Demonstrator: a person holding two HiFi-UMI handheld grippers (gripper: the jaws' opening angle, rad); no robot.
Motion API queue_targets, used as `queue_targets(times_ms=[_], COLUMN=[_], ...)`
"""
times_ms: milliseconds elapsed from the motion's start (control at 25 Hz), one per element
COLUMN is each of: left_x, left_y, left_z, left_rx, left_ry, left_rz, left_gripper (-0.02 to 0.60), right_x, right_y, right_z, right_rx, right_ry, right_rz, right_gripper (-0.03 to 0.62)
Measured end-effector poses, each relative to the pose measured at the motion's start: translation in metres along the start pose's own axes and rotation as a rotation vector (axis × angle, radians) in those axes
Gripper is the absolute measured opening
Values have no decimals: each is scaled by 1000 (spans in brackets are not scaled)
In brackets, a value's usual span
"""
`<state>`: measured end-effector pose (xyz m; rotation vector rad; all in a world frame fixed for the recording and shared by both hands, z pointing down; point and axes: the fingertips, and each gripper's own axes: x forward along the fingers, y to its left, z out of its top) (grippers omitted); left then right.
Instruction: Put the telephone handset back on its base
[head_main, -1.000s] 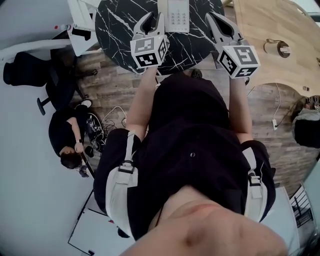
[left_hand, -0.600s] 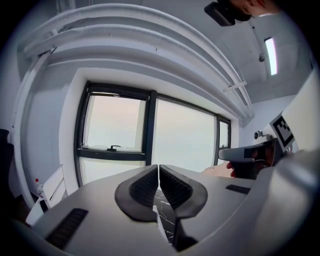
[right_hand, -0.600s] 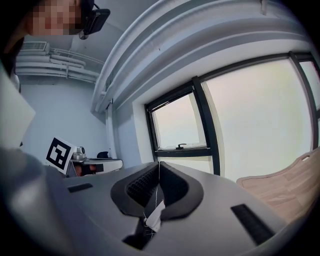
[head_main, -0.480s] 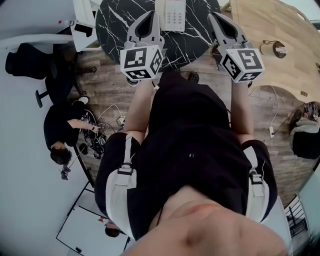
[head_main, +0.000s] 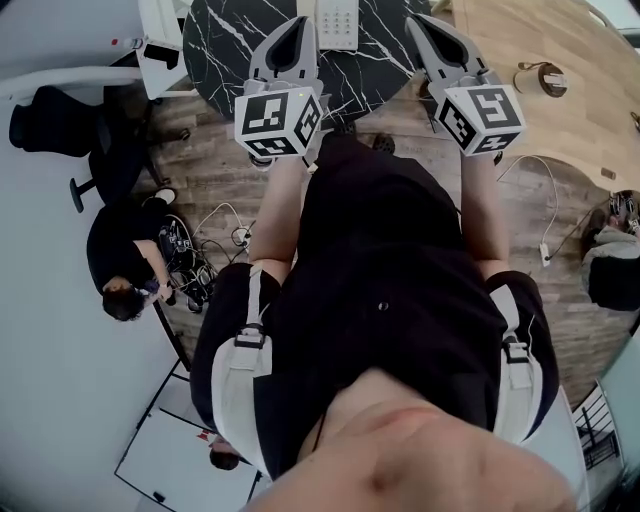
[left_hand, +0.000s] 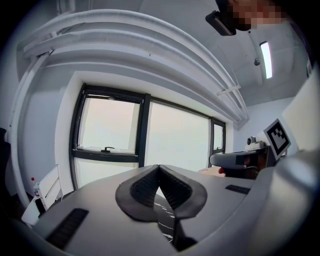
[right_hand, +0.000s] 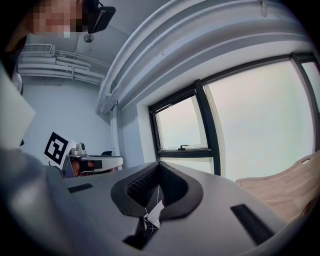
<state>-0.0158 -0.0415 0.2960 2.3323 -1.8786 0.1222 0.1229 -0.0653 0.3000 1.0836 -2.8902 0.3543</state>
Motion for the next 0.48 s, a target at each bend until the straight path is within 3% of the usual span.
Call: queue_targets(times_ms=[480], left_x=[-5], left_y=[-19], left_z=[0], left_rx=[11], left_ry=[0], left_rz=[-33], left_gripper=[15], right_x=[-18], right_y=[0], right_z=[1], right_rx=[-12], right_ry=[-13], right_rz=[-15], right_gripper=[29])
